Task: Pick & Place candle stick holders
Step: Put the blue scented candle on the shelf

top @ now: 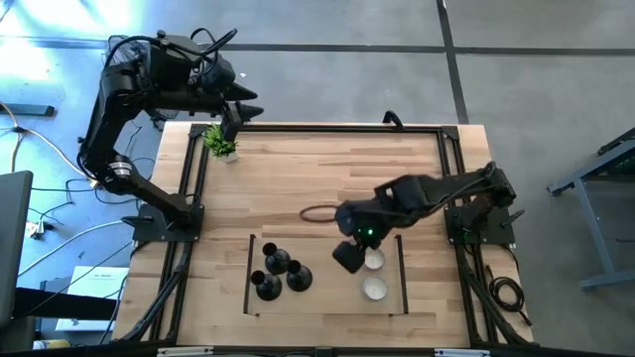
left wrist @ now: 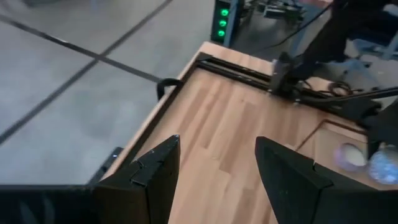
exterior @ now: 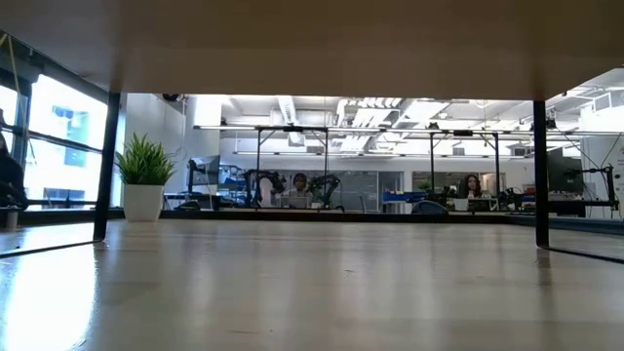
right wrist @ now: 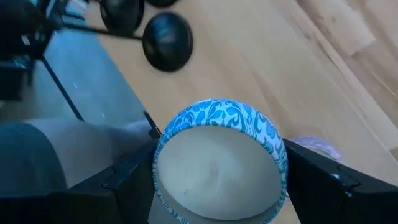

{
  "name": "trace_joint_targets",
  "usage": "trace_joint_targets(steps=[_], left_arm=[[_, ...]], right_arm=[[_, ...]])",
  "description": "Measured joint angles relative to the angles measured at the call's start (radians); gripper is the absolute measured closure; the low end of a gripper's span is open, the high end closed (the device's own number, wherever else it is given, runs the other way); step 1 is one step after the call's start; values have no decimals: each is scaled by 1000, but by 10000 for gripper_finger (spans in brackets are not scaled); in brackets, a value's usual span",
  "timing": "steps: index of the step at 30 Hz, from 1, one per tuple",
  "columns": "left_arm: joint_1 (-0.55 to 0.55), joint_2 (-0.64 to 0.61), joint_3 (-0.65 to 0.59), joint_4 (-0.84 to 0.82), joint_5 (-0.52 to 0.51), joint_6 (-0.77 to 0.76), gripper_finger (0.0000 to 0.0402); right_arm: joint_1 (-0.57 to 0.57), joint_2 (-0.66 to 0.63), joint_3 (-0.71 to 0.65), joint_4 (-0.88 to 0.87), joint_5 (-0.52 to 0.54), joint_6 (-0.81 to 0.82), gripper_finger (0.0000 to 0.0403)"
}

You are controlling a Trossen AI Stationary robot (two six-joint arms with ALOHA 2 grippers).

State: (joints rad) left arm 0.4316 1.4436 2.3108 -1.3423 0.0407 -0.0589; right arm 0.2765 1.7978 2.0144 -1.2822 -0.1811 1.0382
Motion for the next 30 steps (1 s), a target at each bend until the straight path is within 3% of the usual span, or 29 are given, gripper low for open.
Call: trace_joint_targets(steps=[15, 30], left_arm=[[0, -3, 0, -22, 24, -44, 197], [0, -3, 0, -47, 24, -52, 197]], right_arm=[[48, 137, -2, -26, -19, -123, 122], [45, 165, 1, 53, -3, -139, 122]])
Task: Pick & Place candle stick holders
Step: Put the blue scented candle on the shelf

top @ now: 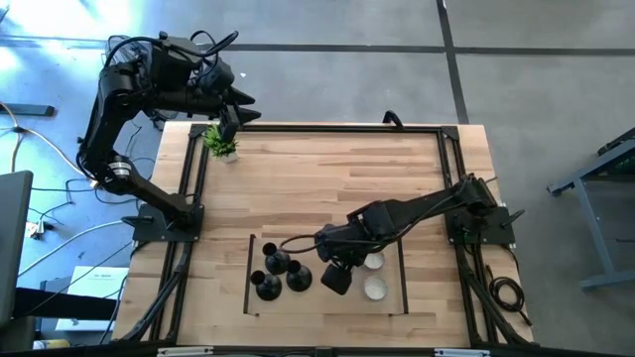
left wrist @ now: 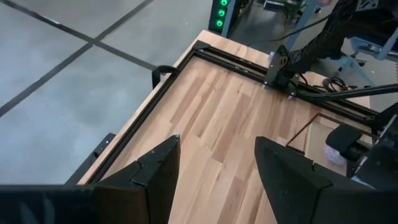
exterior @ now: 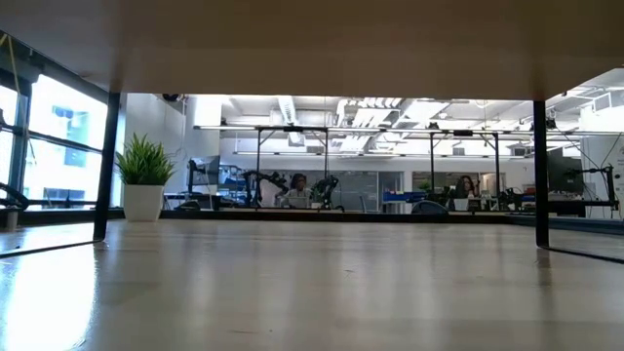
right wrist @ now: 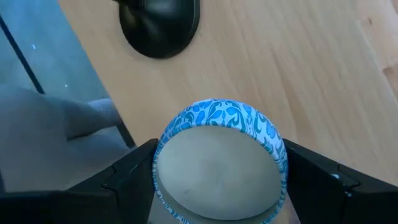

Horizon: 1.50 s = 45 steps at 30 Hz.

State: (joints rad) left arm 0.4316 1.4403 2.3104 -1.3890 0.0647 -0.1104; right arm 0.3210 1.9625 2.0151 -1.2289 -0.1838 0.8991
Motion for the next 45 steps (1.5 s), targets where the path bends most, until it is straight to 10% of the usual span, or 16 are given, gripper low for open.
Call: trace_joint_targets(steps=[28, 35, 45], left_arm=[[0, 0, 0, -54, 42, -8, 197], [0, 0, 0, -91, 42, -8, 197], [0, 0, 0, -112, 42, -8, 197]], right_arm=[[-20, 55, 0, -34, 61, 60, 122], [-20, 55, 0, -31, 73, 39, 33], [-40, 55, 0, -25, 67, 43, 16]])
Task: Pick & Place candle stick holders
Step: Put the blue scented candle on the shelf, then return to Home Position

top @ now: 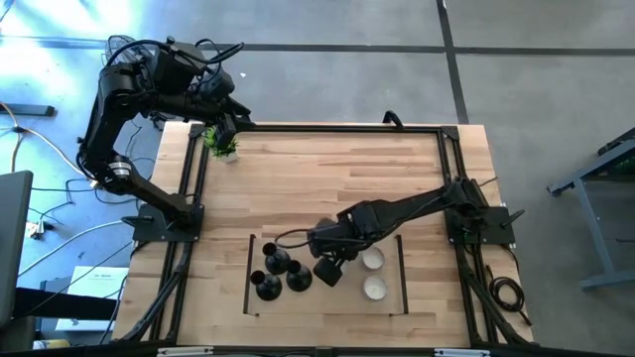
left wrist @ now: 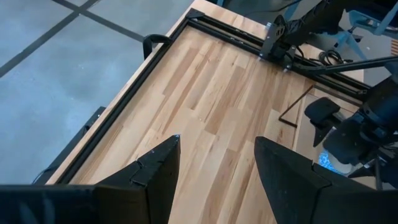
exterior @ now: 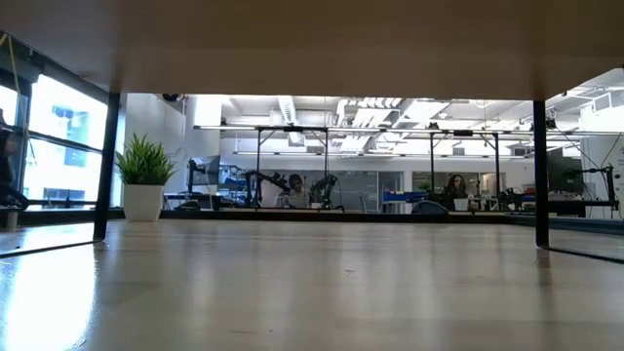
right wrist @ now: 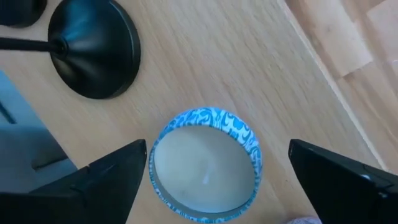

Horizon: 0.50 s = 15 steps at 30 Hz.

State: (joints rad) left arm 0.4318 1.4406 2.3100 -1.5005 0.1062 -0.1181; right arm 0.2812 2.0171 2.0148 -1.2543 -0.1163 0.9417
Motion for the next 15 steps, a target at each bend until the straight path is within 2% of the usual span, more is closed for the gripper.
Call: trace_joint_targets(steps=[8, 11, 15], left_arm=[[0, 0, 0, 1, -1, 12, 197], [0, 0, 0, 1, -2, 16, 197], [0, 0, 0, 2, -2, 33, 197]], right_arm=[[-33, 0, 0, 5, -209, 26, 15], [-44, 0, 0, 3, -217, 21, 14], [-70, 0, 0, 3, -178, -2, 14]])
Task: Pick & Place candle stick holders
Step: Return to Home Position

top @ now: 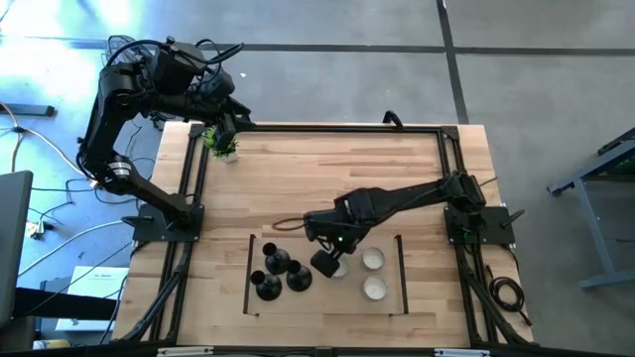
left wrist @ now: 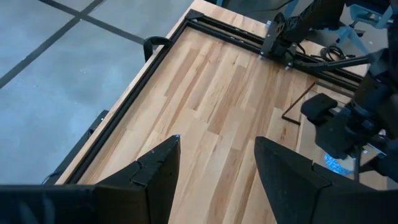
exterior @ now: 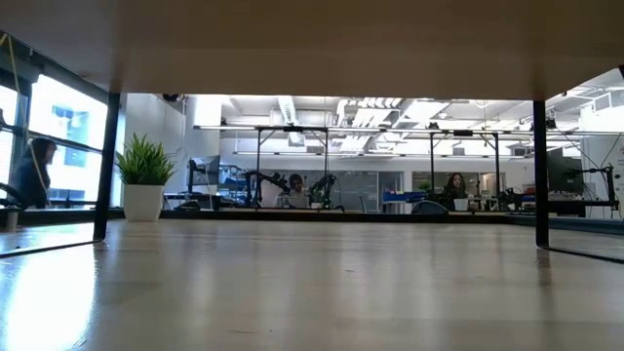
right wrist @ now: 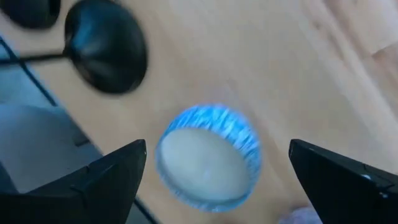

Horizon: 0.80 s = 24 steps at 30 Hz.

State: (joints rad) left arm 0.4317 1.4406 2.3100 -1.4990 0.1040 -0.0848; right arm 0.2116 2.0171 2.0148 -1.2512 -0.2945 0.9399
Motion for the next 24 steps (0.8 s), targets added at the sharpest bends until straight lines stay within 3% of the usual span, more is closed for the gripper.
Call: trace_joint_targets(steps=[15, 24], left_arm=[[0, 0, 0, 1, -17, 50, 197], [0, 0, 0, 23, -20, 103, 197]], right_arm=[[-125, -92, 0, -67, -23, -72, 14], [-218, -157, 1, -18, -26, -142, 14]])
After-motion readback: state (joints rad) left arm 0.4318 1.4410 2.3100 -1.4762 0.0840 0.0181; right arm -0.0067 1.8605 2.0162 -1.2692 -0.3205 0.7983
